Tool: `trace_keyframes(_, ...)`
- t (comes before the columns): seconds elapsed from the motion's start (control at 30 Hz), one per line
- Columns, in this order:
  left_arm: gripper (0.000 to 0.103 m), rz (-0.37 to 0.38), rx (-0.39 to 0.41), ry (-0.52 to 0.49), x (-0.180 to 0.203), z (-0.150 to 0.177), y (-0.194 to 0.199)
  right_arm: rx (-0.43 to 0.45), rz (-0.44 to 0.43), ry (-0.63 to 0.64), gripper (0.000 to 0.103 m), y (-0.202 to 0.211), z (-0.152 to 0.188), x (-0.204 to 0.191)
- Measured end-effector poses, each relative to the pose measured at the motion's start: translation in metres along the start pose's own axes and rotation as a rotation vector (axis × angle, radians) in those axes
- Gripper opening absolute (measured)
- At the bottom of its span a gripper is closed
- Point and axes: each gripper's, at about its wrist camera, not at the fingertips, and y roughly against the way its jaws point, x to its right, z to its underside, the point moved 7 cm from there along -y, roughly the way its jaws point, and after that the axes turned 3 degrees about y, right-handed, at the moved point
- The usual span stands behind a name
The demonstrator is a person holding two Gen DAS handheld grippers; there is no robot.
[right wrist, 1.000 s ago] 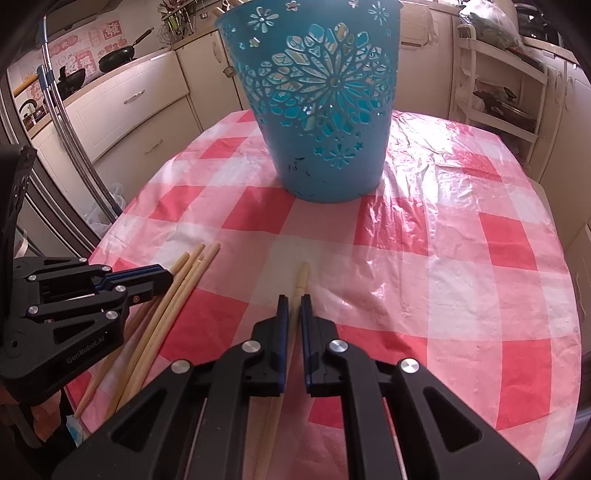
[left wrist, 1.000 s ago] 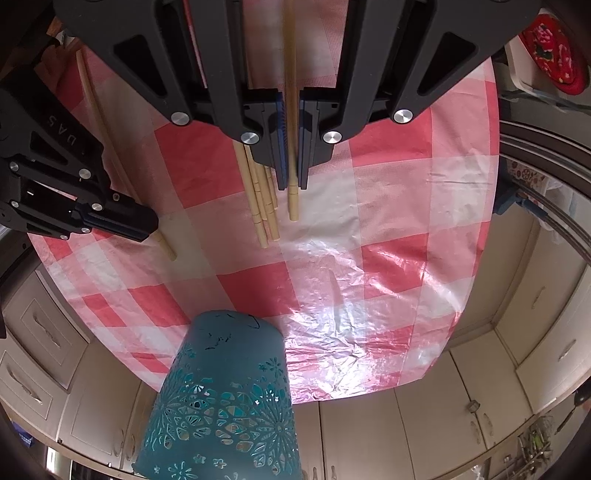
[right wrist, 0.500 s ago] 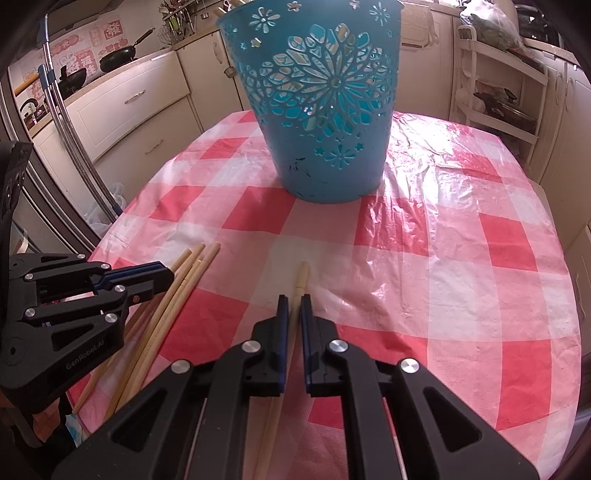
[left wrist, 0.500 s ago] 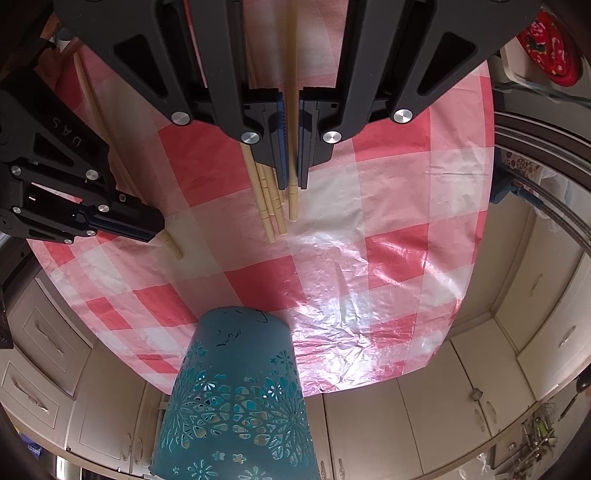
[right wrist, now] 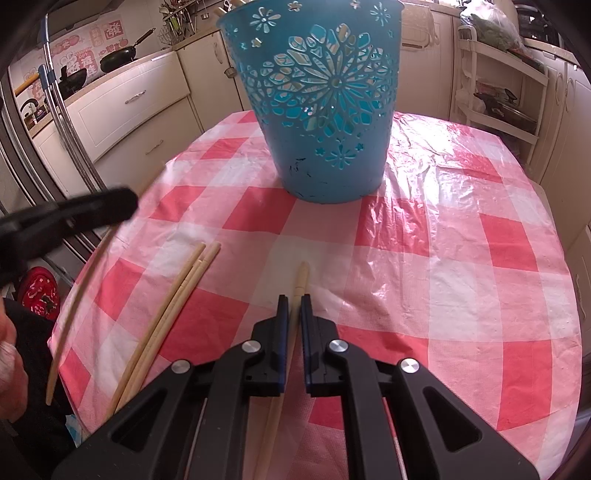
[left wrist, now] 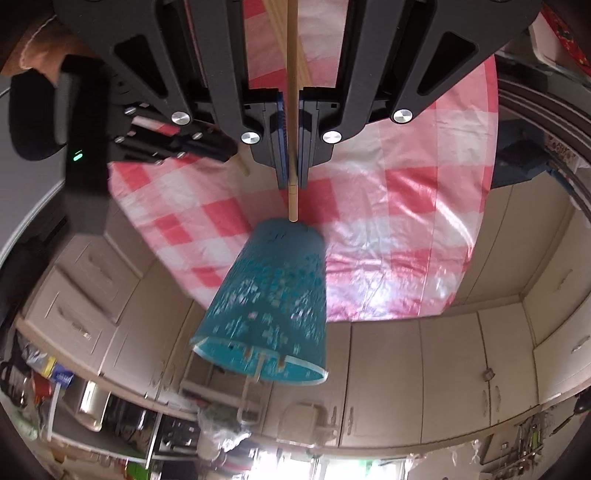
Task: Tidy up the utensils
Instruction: 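Lift the chopstick with the left gripper and carry it over the basket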
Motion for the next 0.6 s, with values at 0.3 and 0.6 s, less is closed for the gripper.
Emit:
trace_keyframes(0.3,0.005,0.181,0.172,0.065,0.028,-0.051,0.043,0.001,0.001,0.000,0.007,0.000,0.000,0.000)
trace_keyframes(0.6,0.005,0.139,0.471,0.093,0.047,-0.165,0.070,0.002,0.008,0.004,0.007,0.000,0.000,-0.001)
